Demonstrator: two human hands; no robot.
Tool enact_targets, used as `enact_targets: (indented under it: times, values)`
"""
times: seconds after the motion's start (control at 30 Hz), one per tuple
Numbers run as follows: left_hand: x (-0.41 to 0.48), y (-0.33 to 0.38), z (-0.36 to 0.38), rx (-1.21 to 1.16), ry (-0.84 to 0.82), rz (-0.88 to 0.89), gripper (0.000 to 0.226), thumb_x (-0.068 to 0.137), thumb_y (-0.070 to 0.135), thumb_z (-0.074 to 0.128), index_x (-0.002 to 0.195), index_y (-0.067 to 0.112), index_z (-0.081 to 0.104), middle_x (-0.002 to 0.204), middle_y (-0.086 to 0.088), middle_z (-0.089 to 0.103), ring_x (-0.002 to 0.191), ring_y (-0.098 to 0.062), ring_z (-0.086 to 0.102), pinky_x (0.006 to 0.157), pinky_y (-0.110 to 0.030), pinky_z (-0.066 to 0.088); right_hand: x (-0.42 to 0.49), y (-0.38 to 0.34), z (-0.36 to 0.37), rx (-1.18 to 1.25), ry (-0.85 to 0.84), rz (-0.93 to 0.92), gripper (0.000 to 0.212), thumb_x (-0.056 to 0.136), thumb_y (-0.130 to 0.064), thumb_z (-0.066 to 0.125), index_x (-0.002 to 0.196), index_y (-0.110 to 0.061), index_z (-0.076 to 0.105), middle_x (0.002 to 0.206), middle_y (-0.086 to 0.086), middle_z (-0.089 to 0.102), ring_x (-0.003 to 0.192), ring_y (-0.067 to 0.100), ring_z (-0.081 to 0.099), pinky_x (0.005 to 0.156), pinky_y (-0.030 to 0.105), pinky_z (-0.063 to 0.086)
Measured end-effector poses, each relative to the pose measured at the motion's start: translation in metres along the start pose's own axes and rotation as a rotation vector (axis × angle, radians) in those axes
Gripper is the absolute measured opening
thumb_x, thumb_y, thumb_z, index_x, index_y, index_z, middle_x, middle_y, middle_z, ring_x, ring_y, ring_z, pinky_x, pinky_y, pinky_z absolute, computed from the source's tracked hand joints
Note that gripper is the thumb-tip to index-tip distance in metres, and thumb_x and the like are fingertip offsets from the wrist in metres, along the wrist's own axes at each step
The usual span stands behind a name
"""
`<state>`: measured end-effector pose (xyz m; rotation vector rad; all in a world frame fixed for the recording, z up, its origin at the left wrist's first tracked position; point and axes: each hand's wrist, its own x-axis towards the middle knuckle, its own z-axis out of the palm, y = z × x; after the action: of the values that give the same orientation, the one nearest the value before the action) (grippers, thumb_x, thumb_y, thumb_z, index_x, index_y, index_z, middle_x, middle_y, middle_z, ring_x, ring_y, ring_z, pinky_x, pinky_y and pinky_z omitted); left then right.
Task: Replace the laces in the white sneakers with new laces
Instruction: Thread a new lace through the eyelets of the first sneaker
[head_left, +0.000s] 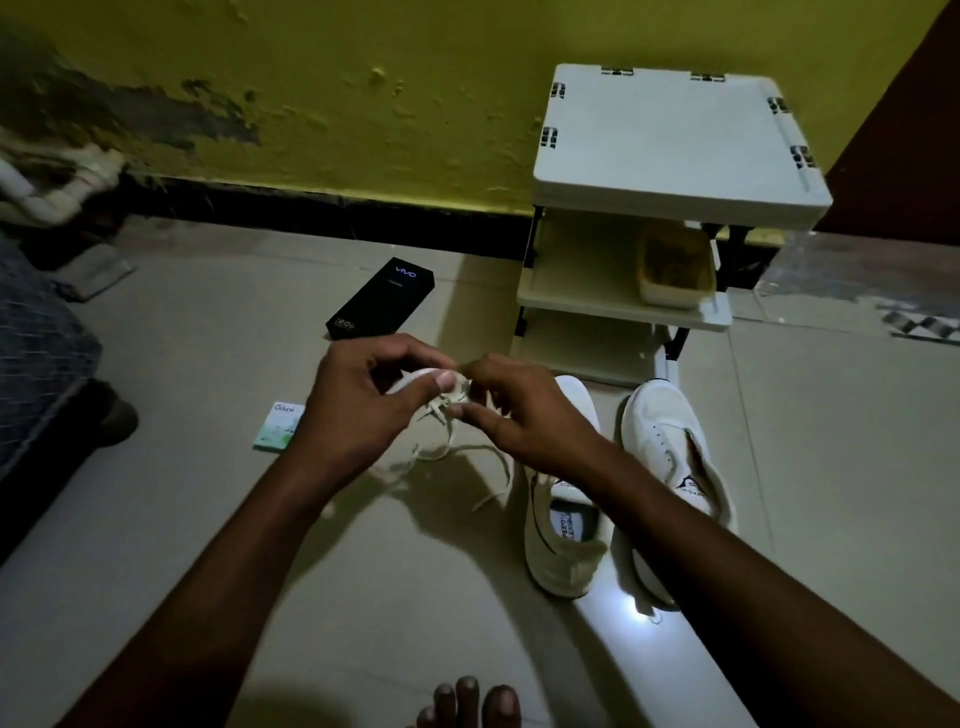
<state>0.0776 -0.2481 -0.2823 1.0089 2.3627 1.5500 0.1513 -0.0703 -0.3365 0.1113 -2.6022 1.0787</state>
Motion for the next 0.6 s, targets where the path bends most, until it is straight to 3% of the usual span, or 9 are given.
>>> enact_targets:
  times: [0.03, 0.1, 0.2, 0.23, 0.33, 0.37, 0.43, 0.5, 0.6]
  values:
    - [-0.001, 0.000, 0.001, 0.006, 0.004, 0.005, 0.007, 0.087, 0.009, 0.079, 0.092, 0.013, 0.079, 0.080, 0.007, 0.074, 0.061, 0.001, 0.059, 0.060, -0.018, 0.045, -0.001, -0.003, 0.005, 0.007, 0.060, -0.045, 0.016, 0.094, -0.025, 0.065, 0.086, -0.012, 0.068, 0.075, -0.002, 0.057, 0.069, 0.010, 0.048, 0.063, 0.024, 0.038]
    - [0.000, -0.001, 0.001, 0.023, 0.086, 0.016, 0.007, 0.087, 0.013, 0.079, 0.092, 0.018, 0.079, 0.076, 0.014, 0.072, 0.059, -0.002, 0.057, 0.057, -0.028, 0.048, -0.005, 0.010, 0.011, -0.117, 0.104, 0.048, 0.016, 0.092, -0.014, 0.062, 0.079, -0.007, 0.068, 0.074, 0.003, 0.058, 0.071, 0.018, 0.052, 0.064, 0.032, 0.043]
    - [0.001, -0.002, -0.007, 0.020, 0.214, 0.026, 0.006, 0.088, 0.017, 0.078, 0.093, 0.021, 0.079, 0.079, 0.012, 0.074, 0.061, -0.008, 0.056, 0.060, -0.035, 0.051, -0.014, 0.038, 0.011, -0.515, -0.147, 0.373, 0.018, 0.093, -0.022, 0.062, 0.085, -0.007, 0.068, 0.069, 0.002, 0.051, 0.077, 0.028, 0.059, 0.071, 0.036, 0.052]
    - [0.002, -0.003, -0.008, 0.014, 0.213, 0.025, 0.006, 0.088, 0.017, 0.078, 0.092, 0.021, 0.079, 0.080, 0.010, 0.075, 0.062, -0.008, 0.055, 0.060, -0.036, 0.050, -0.016, 0.041, 0.010, -0.542, -0.199, 0.430, 0.020, 0.094, -0.027, 0.064, 0.089, -0.008, 0.067, 0.066, 0.000, 0.049, 0.078, 0.028, 0.060, 0.073, 0.035, 0.052]
    - [0.003, -0.004, -0.006, -0.038, 0.090, -0.009, 0.005, 0.088, 0.016, 0.079, 0.091, 0.019, 0.079, 0.078, 0.006, 0.075, 0.056, -0.015, 0.050, 0.055, -0.042, 0.048, -0.013, 0.023, 0.005, -0.233, -0.033, 0.217, 0.041, 0.087, -0.048, 0.070, 0.115, -0.018, 0.066, 0.076, -0.007, 0.059, 0.082, 0.015, 0.059, 0.076, 0.028, 0.047]
    - [0.002, -0.004, -0.004, -0.040, 0.049, -0.013, 0.005, 0.087, 0.015, 0.079, 0.091, 0.019, 0.079, 0.077, 0.007, 0.074, 0.054, -0.017, 0.049, 0.053, -0.041, 0.047, -0.010, 0.010, 0.003, -0.108, 0.030, 0.115, 0.039, 0.088, -0.048, 0.069, 0.115, -0.020, 0.067, 0.077, -0.010, 0.059, 0.079, 0.011, 0.056, 0.073, 0.024, 0.043]
    - [0.001, -0.003, 0.000, -0.013, 0.020, -0.007, 0.007, 0.087, 0.016, 0.080, 0.092, 0.020, 0.079, 0.077, 0.008, 0.073, 0.054, -0.021, 0.048, 0.049, -0.041, 0.049, -0.007, -0.002, 0.005, -0.026, 0.085, -0.016, 0.022, 0.094, -0.034, 0.065, 0.090, -0.014, 0.071, 0.073, -0.004, 0.058, 0.070, 0.012, 0.051, 0.066, 0.024, 0.038]
    - [0.001, -0.002, -0.001, 0.011, 0.072, 0.004, 0.007, 0.087, 0.017, 0.080, 0.092, 0.022, 0.079, 0.077, 0.012, 0.073, 0.054, -0.013, 0.048, 0.049, -0.033, 0.048, -0.007, 0.011, 0.011, -0.184, 0.035, 0.102, 0.018, 0.093, -0.019, 0.063, 0.079, -0.010, 0.071, 0.072, 0.002, 0.060, 0.068, 0.016, 0.053, 0.066, 0.030, 0.043]
    - [0.004, 0.001, -0.008, 0.030, 0.191, 0.009, 0.005, 0.087, 0.015, 0.079, 0.091, 0.018, 0.079, 0.072, 0.018, 0.070, 0.058, -0.003, 0.054, 0.058, -0.021, 0.046, -0.013, 0.035, 0.006, -0.566, -0.275, 0.488, 0.013, 0.094, -0.019, 0.060, 0.083, -0.012, 0.060, 0.073, 0.001, 0.053, 0.078, 0.024, 0.058, 0.077, 0.038, 0.054]
